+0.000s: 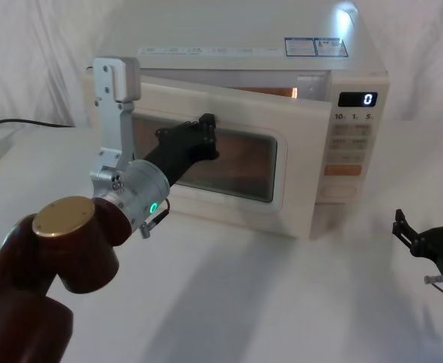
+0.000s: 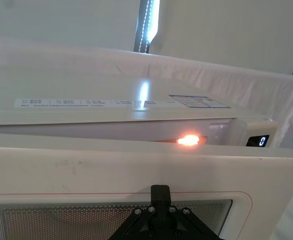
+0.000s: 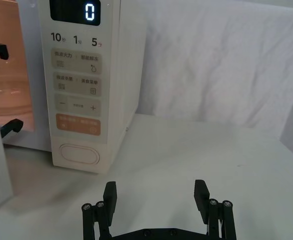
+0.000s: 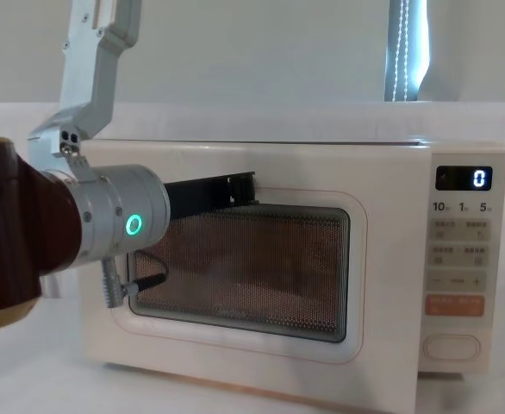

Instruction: Press the button to open the microwave door with one hand; close the microwave door with the other hand.

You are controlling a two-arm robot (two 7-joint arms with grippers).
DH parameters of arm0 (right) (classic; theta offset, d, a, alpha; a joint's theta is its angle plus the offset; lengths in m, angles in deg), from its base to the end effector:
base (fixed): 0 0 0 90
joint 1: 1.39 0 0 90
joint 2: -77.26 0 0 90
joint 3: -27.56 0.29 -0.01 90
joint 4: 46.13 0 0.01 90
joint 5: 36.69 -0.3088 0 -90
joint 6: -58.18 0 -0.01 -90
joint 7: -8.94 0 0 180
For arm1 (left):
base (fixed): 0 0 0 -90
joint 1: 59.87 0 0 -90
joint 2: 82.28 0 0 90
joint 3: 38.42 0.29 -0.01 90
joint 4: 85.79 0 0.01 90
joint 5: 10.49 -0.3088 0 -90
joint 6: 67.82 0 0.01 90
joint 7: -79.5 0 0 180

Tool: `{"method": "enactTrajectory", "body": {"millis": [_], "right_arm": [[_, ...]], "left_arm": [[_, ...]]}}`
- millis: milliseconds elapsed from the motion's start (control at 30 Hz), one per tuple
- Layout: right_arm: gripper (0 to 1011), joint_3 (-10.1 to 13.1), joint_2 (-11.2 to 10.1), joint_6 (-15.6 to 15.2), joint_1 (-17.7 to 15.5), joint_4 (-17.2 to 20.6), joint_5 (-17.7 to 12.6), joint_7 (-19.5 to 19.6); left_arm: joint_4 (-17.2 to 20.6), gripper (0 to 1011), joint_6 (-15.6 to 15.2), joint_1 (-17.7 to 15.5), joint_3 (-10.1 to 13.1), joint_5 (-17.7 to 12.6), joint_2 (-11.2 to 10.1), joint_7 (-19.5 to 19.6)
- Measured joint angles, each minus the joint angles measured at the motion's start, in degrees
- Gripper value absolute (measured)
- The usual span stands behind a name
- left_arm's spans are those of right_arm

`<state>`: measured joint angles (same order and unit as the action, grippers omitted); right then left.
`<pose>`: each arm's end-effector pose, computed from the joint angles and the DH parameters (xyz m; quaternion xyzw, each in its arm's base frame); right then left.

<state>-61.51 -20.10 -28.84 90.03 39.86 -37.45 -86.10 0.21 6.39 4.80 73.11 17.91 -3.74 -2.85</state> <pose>0.3351 -0.0465 -0.3102 -0.0396 -0.0417 -0.6814 0.7296 0.4207 -0.0542 -0.1794 -0.0444 0.0584 0.4910 0.8680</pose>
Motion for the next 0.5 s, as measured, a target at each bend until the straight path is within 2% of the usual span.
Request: {"method": "enactTrajectory", "body": {"millis": [233, 500], "right_arm": [[1002, 0.0, 0.0, 0.0, 0.0, 0.0, 0.0, 0.0], [1002, 0.0, 0.0, 0.0, 0.0, 0.0, 0.0, 0.0]], "left_arm": [[-1.9, 0, 0.9, -0.9, 0.1, -1.9, 1.1, 0.2], [-3.8, 0, 1.2, -2.3, -0.9, -3.4, 2.7, 0.0]]}}
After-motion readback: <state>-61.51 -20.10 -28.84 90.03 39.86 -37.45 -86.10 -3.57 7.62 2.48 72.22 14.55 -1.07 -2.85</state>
